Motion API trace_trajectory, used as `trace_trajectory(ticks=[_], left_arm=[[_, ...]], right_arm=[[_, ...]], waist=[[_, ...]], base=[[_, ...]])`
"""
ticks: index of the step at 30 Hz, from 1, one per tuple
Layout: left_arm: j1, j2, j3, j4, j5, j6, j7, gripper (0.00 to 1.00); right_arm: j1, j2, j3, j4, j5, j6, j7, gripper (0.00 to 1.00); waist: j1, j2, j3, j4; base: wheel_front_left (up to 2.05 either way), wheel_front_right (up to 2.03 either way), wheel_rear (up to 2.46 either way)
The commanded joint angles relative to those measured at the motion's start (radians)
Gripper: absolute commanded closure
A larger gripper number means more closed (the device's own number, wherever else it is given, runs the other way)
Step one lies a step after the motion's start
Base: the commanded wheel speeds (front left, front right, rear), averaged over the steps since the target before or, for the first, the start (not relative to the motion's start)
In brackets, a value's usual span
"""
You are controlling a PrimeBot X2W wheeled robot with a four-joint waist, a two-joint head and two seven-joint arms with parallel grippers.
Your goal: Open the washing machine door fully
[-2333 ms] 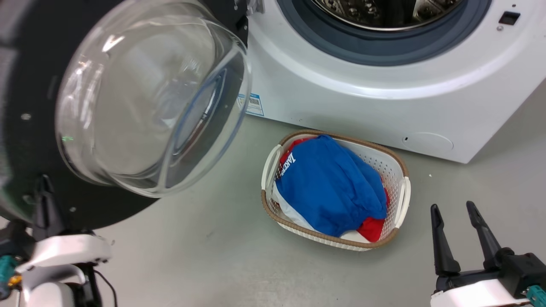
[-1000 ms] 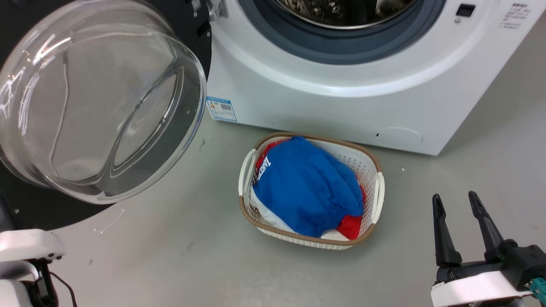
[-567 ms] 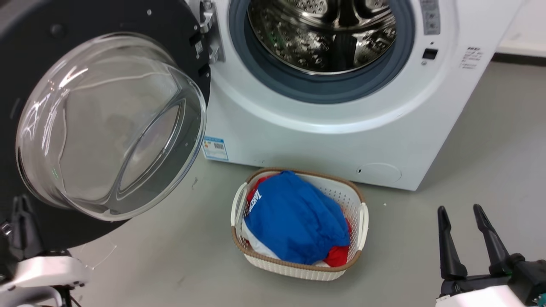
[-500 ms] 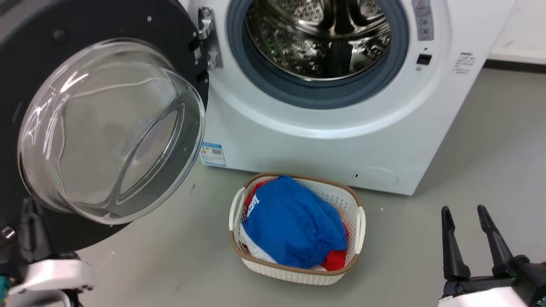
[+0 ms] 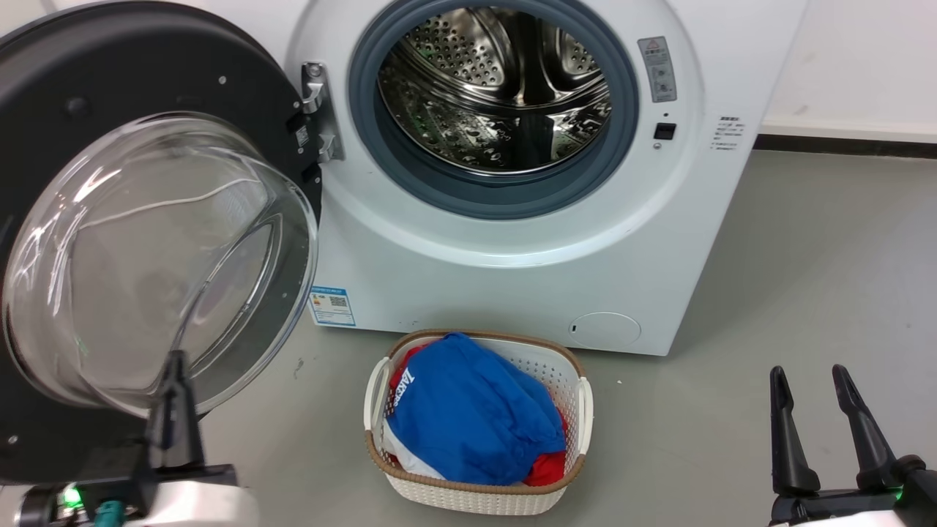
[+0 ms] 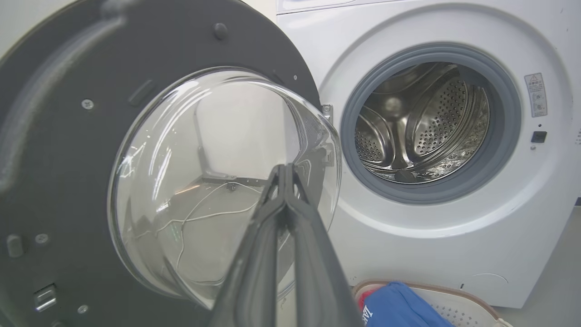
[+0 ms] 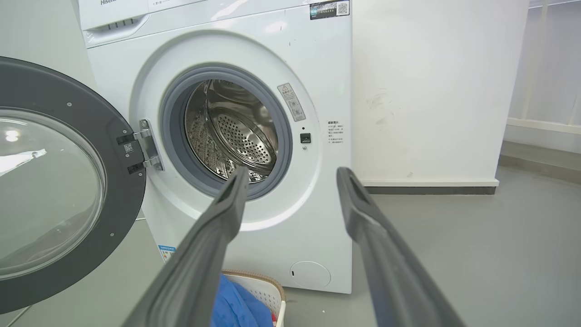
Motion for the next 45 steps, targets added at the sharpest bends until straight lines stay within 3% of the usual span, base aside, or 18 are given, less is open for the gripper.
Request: trace_trajectory(ticks=[1, 7, 18, 19, 20, 21, 45], left_arm=[[0.014, -0.003, -0.038, -0.015, -0.001, 0.006, 0.002, 1.0], [0.03, -0.004, -0.131, -0.022, -0.011, 0.012, 0.002, 1.0], [0.053, -0.005, -0.241, 0.005, -0.057, 0.065, 0.002, 1.0], [0.054, -0.005, -0.245, 0.009, -0.059, 0.07, 0.002, 0.68], [0.052, -0.005, -0.25, 0.012, -0.062, 0.073, 0.002, 0.18], [0.048, -0.005, -0.253, 0.012, -0.056, 0.08, 0.002, 0.0], [0.029, -0.005, -0.254, 0.064, -0.056, 0.123, 0.002, 0.0]], right_arm=[[0.008, 0.002, -0.003, -0.007, 0.004, 0.0, -0.002, 0.0], [0.016, 0.002, 0.004, -0.007, 0.005, 0.0, -0.002, 0.0], [0.02, 0.002, 0.008, -0.002, 0.003, 0.0, -0.002, 0.0], [0.02, 0.002, 0.009, -0.002, 0.003, 0.0, -0.002, 0.0], [0.02, 0.002, 0.009, -0.001, 0.003, 0.0, -0.002, 0.0], [0.021, 0.002, 0.008, 0.0, 0.004, 0.0, -0.002, 0.0], [0.011, 0.002, 0.003, 0.018, 0.017, 0.0, -0.002, 0.0]], waist=[[0.0002, -0.0001, -0.004, -0.015], [0.0002, -0.0001, -0.006, -0.046], [0.0002, -0.0001, 0.004, -0.12], [0.0002, -0.0001, 0.005, -0.124], [0.0002, -0.0001, 0.007, -0.127], [0.0002, -0.0001, 0.008, -0.129], [0.0002, -0.0001, 0.021, -0.128]], base=[[0.0, 0.0, 0.0], [0.0, 0.0, 0.0], [0.0, 0.0, 0.0], [0.0, 0.0, 0.0], [0.0, 0.0, 0.0], [0.0, 0.0, 0.0], [0.0, 0.0, 0.0]])
